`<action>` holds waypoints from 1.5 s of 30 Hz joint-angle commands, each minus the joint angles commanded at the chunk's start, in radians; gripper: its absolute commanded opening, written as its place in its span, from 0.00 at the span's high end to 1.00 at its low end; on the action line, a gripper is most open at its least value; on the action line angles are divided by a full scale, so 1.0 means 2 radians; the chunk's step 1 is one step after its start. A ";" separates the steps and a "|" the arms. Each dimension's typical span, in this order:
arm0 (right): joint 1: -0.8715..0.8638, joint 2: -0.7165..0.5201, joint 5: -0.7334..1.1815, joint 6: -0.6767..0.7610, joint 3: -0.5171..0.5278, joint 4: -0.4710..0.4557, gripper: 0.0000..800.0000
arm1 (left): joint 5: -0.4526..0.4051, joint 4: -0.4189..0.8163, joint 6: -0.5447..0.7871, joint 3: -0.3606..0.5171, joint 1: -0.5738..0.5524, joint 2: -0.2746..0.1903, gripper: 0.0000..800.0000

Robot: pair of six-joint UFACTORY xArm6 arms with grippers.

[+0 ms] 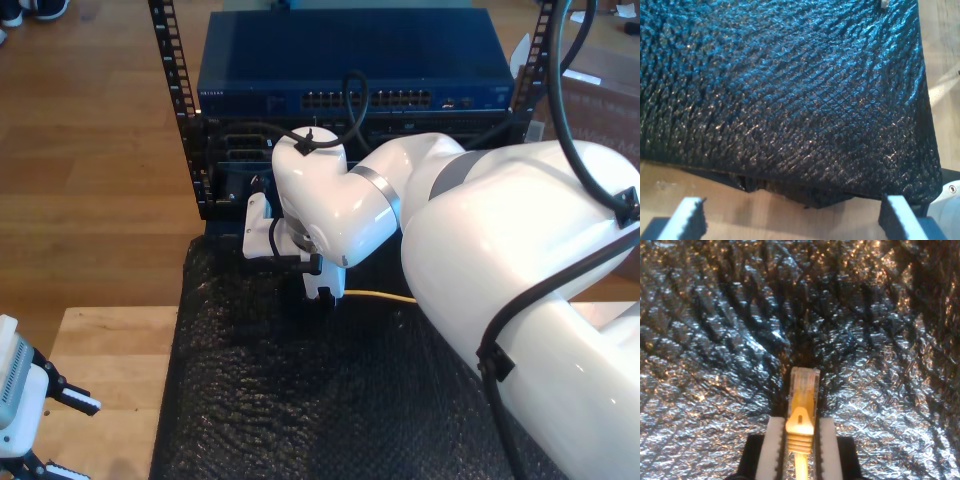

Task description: Grab the cable and plug it in

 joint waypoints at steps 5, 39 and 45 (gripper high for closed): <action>0.000 -0.002 0.000 0.000 0.001 -0.001 0.98 | 0.000 0.000 0.000 0.000 0.000 0.000 0.00; -0.048 -0.302 0.164 -0.199 0.155 0.206 0.99 | 0.056 -0.059 -0.036 -0.004 -0.036 -0.018 0.00; -0.051 -0.343 0.180 -0.203 0.166 0.235 0.99 | 0.069 -0.114 -0.084 -0.005 -0.077 -0.027 0.00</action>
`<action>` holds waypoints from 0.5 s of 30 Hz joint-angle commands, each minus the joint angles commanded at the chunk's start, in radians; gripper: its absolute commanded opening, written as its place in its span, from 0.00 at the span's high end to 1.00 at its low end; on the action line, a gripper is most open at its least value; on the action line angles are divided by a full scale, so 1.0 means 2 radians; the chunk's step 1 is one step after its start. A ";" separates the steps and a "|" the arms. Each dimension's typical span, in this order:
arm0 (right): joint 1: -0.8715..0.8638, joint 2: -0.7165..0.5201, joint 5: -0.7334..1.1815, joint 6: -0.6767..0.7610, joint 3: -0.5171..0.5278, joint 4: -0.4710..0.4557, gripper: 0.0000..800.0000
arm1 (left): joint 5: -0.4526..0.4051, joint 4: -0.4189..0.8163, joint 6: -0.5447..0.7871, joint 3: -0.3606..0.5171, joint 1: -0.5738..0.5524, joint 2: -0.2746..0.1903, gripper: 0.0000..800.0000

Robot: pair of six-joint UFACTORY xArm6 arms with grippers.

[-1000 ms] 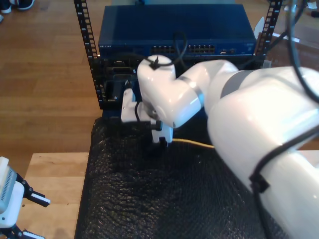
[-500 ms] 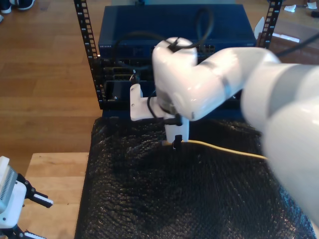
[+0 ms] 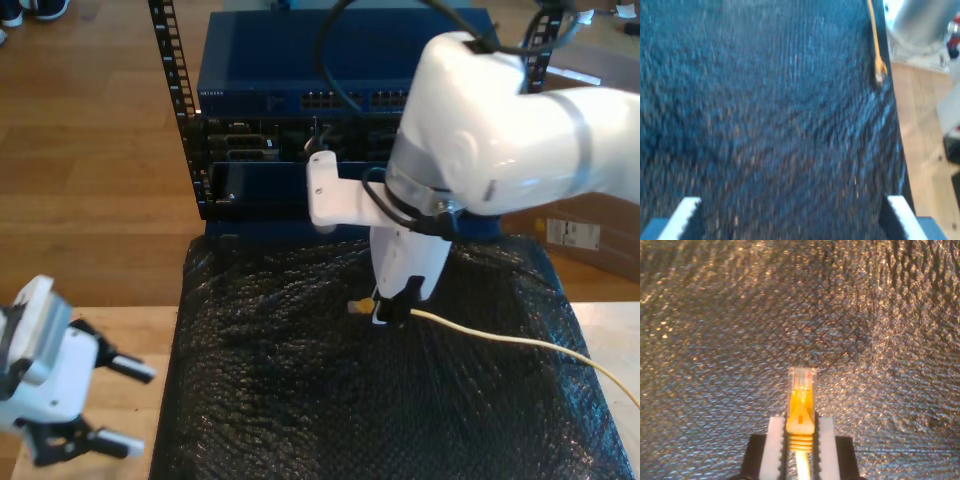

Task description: Grab the cable and plug it in

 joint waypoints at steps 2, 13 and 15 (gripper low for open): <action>-0.008 -0.010 0.002 -0.016 0.002 0.022 0.99 | 0.000 -0.025 -0.021 0.000 -0.015 0.001 0.00; -0.037 -0.037 0.024 -0.034 0.002 0.076 0.99 | -0.008 -0.124 -0.054 -0.016 -0.145 0.005 0.00; -0.037 -0.038 0.024 -0.034 0.002 0.082 0.99 | -0.015 -0.141 -0.061 -0.018 -0.166 0.009 0.00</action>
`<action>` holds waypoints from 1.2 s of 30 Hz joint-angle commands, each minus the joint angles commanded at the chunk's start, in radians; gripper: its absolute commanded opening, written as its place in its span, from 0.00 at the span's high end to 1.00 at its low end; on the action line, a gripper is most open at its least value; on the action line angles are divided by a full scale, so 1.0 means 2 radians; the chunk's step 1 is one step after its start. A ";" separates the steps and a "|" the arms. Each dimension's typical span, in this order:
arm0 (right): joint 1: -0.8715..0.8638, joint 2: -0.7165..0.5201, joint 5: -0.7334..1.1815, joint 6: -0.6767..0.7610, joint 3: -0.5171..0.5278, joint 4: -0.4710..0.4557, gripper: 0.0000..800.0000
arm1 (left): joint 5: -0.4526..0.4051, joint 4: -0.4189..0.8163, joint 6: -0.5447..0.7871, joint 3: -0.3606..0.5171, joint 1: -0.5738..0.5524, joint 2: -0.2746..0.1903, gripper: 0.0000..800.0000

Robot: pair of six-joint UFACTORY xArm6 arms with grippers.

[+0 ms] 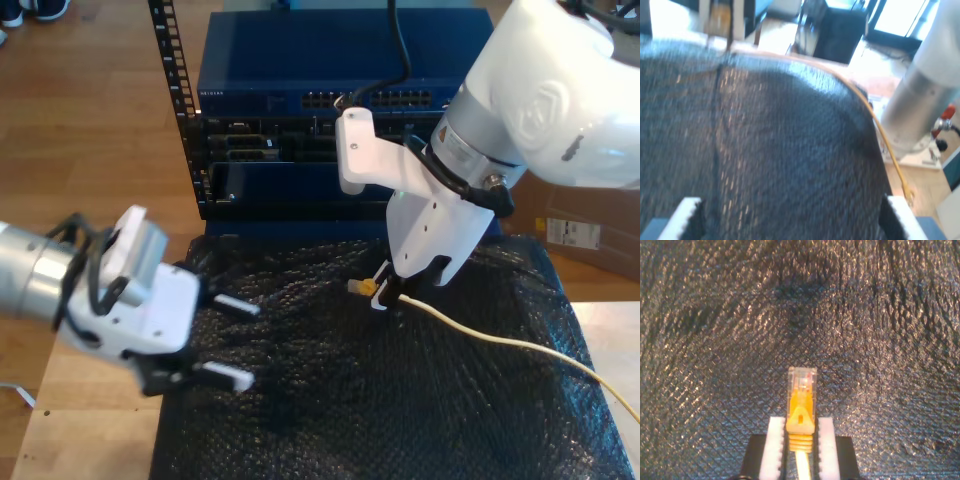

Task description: Grab the cable and plug it in

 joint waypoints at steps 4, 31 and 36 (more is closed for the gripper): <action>0.000 -0.001 0.001 0.000 -0.001 0.003 0.99 | -0.025 -0.010 -0.013 -0.012 -0.039 0.010 0.00; 0.003 -0.006 0.011 0.001 0.002 0.011 0.99 | -0.085 -0.029 -0.012 -0.046 -0.110 0.025 0.21; 0.003 -0.006 0.013 0.000 0.002 0.014 0.99 | -0.084 -0.031 -0.002 -0.047 -0.109 0.025 0.26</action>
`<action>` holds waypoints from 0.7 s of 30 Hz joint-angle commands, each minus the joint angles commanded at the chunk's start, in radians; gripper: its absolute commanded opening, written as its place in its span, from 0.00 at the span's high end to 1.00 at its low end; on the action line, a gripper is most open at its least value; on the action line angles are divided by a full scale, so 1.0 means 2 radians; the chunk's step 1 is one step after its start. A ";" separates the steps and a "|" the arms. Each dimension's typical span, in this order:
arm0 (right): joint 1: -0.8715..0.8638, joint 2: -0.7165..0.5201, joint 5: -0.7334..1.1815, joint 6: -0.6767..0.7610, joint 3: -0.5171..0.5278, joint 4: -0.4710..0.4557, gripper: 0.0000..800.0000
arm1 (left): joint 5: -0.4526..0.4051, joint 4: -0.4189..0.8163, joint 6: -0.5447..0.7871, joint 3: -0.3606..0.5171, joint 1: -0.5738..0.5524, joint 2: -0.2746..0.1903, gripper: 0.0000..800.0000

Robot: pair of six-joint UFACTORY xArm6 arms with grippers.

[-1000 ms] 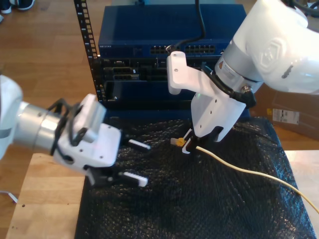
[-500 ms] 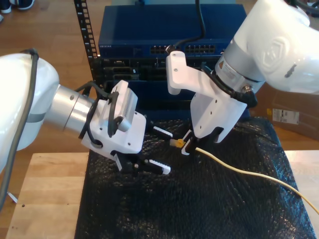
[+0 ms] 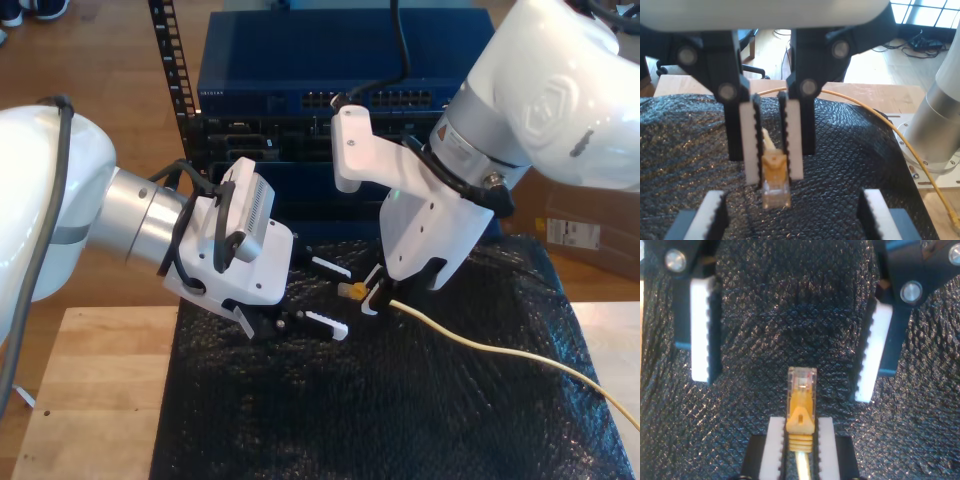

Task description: Grab the cable and plug it in

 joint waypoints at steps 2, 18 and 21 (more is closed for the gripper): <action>0.000 0.000 0.000 0.000 0.000 0.000 0.99 | 0.002 -0.008 0.001 0.000 0.001 0.000 0.26; -0.001 0.000 -0.001 0.000 0.002 0.001 0.99 | 0.005 -0.028 0.001 0.002 0.007 0.001 0.40; -0.001 0.000 -0.001 0.000 0.002 0.001 0.99 | 0.005 -0.028 0.001 0.003 0.007 0.002 0.44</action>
